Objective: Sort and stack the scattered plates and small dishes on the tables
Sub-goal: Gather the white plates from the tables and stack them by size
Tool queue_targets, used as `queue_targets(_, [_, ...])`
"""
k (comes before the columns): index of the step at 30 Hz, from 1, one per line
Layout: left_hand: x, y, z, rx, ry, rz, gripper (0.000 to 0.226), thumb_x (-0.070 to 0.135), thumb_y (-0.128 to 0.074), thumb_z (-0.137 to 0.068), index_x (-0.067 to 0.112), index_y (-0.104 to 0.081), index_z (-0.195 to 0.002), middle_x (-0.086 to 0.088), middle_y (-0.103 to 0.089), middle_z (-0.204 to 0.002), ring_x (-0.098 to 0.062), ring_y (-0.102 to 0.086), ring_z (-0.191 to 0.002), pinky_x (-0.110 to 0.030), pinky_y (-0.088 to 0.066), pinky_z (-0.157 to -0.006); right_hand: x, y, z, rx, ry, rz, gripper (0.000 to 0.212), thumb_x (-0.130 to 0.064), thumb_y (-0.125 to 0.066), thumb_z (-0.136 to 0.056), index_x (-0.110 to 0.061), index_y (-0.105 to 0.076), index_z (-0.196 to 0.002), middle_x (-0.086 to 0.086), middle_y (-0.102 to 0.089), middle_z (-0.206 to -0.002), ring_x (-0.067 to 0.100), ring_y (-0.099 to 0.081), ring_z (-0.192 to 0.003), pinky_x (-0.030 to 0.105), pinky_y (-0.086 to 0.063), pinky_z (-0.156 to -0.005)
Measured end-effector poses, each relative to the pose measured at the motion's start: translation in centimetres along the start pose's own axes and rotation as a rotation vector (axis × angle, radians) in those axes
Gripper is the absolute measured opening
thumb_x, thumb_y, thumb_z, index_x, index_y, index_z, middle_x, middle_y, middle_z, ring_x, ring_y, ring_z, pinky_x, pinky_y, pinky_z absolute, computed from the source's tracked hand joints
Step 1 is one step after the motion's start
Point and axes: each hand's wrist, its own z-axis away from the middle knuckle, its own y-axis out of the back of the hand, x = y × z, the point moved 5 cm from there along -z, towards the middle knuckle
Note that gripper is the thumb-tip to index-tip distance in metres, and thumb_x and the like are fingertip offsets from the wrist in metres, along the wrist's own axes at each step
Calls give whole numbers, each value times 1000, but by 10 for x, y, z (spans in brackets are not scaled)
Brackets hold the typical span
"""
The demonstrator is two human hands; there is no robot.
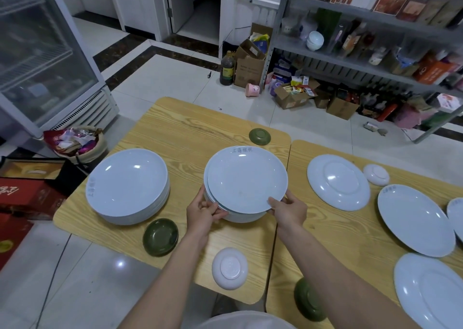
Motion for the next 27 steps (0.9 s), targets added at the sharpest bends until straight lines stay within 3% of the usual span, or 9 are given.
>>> queue_targets(3, [0, 0, -1, -4, -3, -22, 72, -13, -57, -91, 23, -38, -150, -6, -48, -78, -21, -72, -81, -34, -61, -76, 1, 0, -7, 48, 32, 113, 51, 9, -75, -75, -14, -70, -120, 13, -72, -99, 21, -70, -88, 43, -61, -82])
queue_targets(5, [1, 1, -1, -7, -9, -38, 71, -13, -56, -91, 23, -38, -150, -6, -47, -78, -20, -72, -79, -36, -61, -78, 3, -1, -11, 65, 42, 187, 47, 5, -78, -74, -17, -73, -115, 9, -72, -92, 15, -65, -78, 38, -57, -90])
queue_targets(8, [1, 1, -1, 3, -10, -54, 71, -14, -55, -91, 22, -37, -150, -6, -44, -79, -18, -70, -76, -32, -61, -73, 7, -2, -13, 64, 21, 214, 52, 3, -80, -72, -18, -71, -119, -2, -64, -75, 8, -58, -68, 22, -49, -78])
queue_targets(12, [3, -1, 1, 8, -12, -65, 71, -16, -54, -91, 21, -37, -150, -5, -41, -76, -15, -65, -73, -29, -61, -70, 9, -2, -14, 60, 2, 245, 50, 4, -81, -69, -19, -74, -114, -3, -58, -70, 9, -56, -64, 21, -47, -74])
queue_targets(15, [6, -1, 3, 7, -17, -82, 72, -16, -54, -90, 21, -38, -149, -4, -42, -76, -17, -65, -77, -29, -61, -70, 8, 0, -14, 34, -18, 255, 46, 4, -81, -70, -18, -74, -109, 0, -63, -74, 12, -61, -71, 21, -50, -77])
queue_targets(19, [13, -5, 9, 15, -34, -104, 69, -15, -54, -90, 24, -42, -146, -7, -47, -77, -20, -67, -78, -25, -59, -66, 6, 6, -12, -26, -76, 215, 36, 2, -78, -75, -13, -73, -108, 6, -73, -95, 21, -69, -92, 36, -55, -92])
queue_targets(22, [25, -8, 17, 53, -107, -178, 54, -13, -55, -88, 32, -65, -115, -8, -50, -75, -19, -61, -68, -24, -57, -64, 0, 14, -9, -108, -69, 237, 37, -6, -75, -83, -8, -67, -119, 3, -70, -95, 18, -67, -86, 34, -57, -82])
queue_targets(23, [30, -9, 20, 82, -153, -253, 48, -11, -55, -89, 30, -68, -111, -8, -53, -76, -19, -60, -68, -25, -56, -64, -3, 17, -7, -141, -50, 263, 38, -9, -74, -85, -7, -65, -122, 2, -70, -97, 17, -67, -87, 33, -57, -80])
queue_targets(27, [46, -31, 44, 107, -413, -711, 35, 8, -56, -95, 13, -64, -129, -1, -64, -98, -17, -61, -87, -27, -47, -81, -23, 40, 8, -283, 138, 501, 52, -22, -75, -87, -12, -59, -135, -1, -67, -115, 15, -62, -105, 33, -51, -95])
